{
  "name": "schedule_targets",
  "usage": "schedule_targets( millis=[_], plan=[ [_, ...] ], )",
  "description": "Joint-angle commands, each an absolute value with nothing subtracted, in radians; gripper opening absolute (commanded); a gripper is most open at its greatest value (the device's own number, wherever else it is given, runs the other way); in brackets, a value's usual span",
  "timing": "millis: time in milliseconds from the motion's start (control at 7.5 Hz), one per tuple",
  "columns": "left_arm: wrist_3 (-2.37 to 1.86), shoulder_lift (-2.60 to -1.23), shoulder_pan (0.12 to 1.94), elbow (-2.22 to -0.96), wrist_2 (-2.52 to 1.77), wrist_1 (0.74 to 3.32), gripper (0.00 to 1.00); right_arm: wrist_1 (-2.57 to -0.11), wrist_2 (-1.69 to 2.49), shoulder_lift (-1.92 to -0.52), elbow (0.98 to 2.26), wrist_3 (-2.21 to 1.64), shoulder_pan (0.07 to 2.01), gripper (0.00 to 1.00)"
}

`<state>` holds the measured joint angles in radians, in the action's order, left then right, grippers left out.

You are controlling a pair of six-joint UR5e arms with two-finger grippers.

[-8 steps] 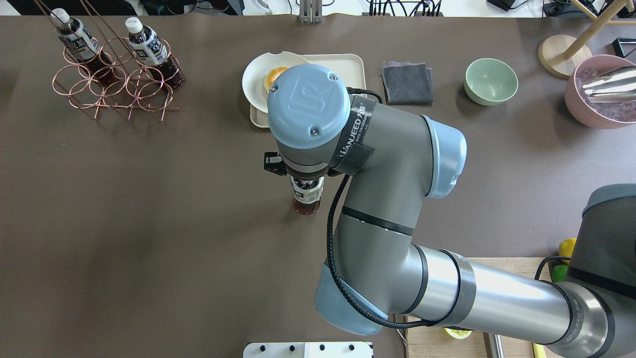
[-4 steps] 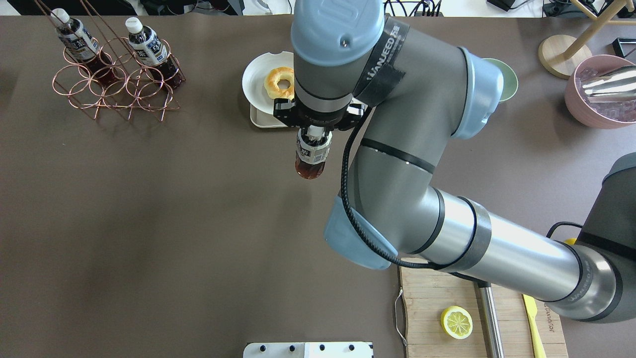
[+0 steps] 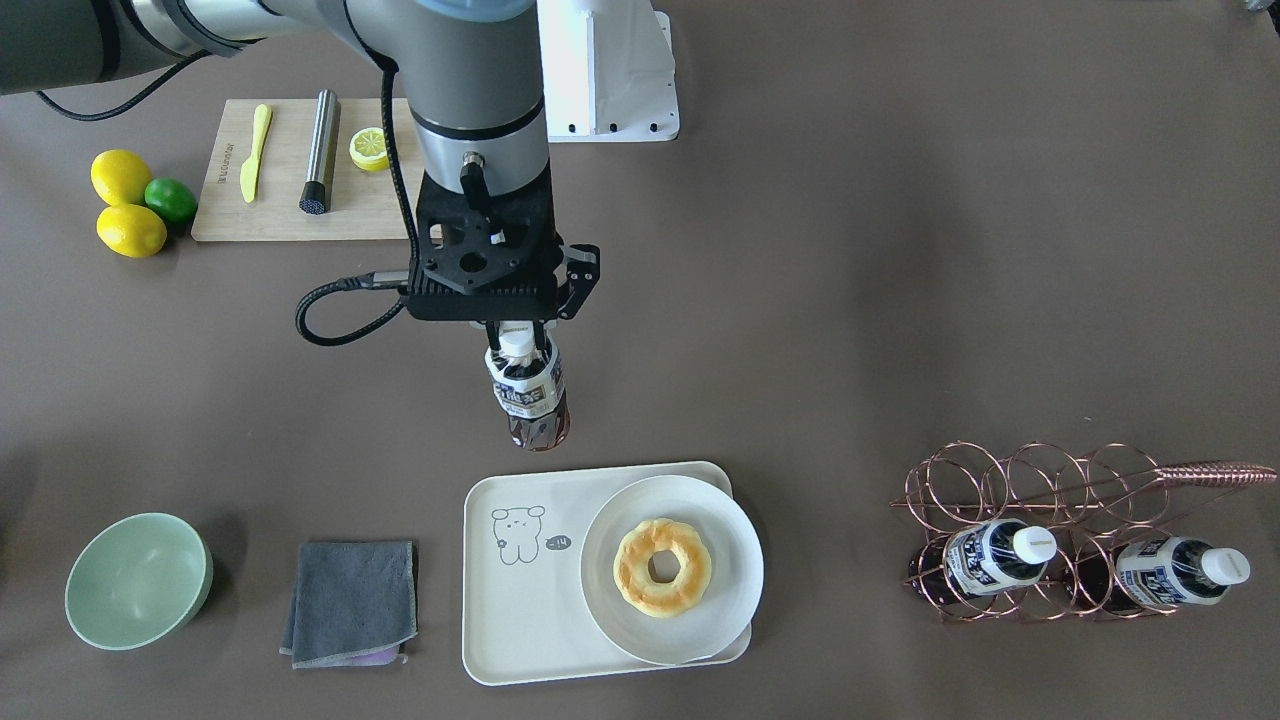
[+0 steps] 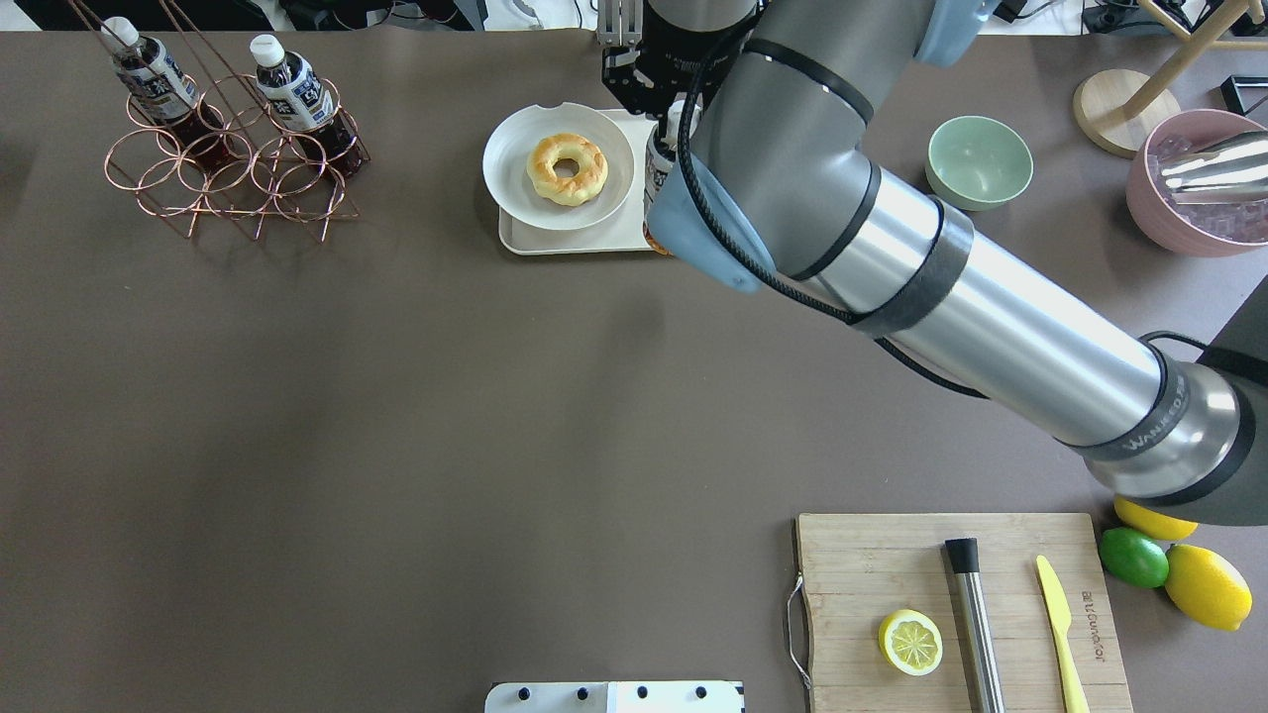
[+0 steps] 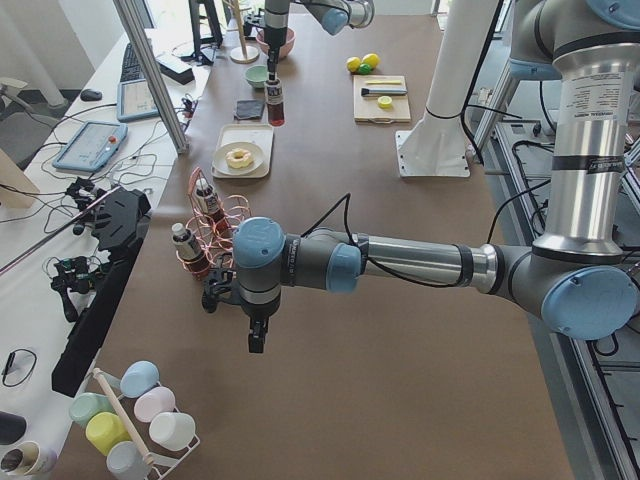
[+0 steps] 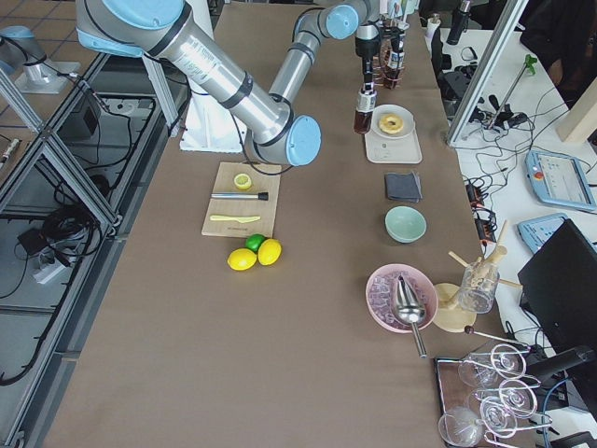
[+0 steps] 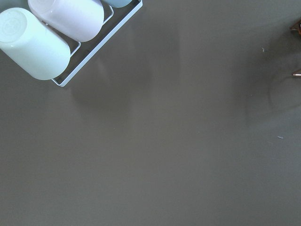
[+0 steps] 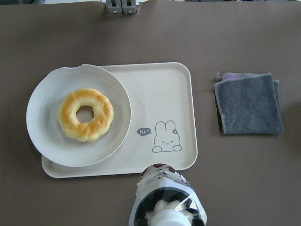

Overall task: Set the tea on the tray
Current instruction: 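Carry the bottle with the right gripper onto the tray beside the plate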

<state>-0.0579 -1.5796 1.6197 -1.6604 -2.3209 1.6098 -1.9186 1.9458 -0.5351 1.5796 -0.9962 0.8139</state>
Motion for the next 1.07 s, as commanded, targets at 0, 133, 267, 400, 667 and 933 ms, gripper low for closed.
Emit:
schedule_targets(
  millis=[0, 133, 267, 400, 667, 933],
  plan=[
    [-0.058, -1.595, 1.617, -1.648, -2.322, 1.608, 0.97, -1.805, 1.997, -0.486, 1.361, -0.870, 0.919, 0.00],
    [-0.058, -1.598, 1.617, -1.647, -2.321, 1.608, 0.97, -1.690, 1.996, -0.483, 1.282, -0.874, 0.920, 0.00],
    [-0.058, -1.604, 1.617, -1.638, -2.322, 1.608, 0.97, -1.634, 1.994, -0.476, 1.220, -0.874, 0.920, 0.00],
    [-0.057, -1.614, 1.617, -1.623, -2.322, 1.609, 0.97, -1.632, 1.993, -0.474, 1.204, -0.871, 0.919, 0.00],
    [-0.057, -1.637, 1.617, -1.592, -2.322, 1.614, 0.97, -1.564, 1.982, -0.449, 1.128, -0.868, 0.910, 0.00],
    [-0.058, -1.652, 1.617, -1.582, -2.321, 1.612, 0.97, -1.546, 1.970, -0.457, 1.112, -0.868, 0.894, 0.00]
  ],
)
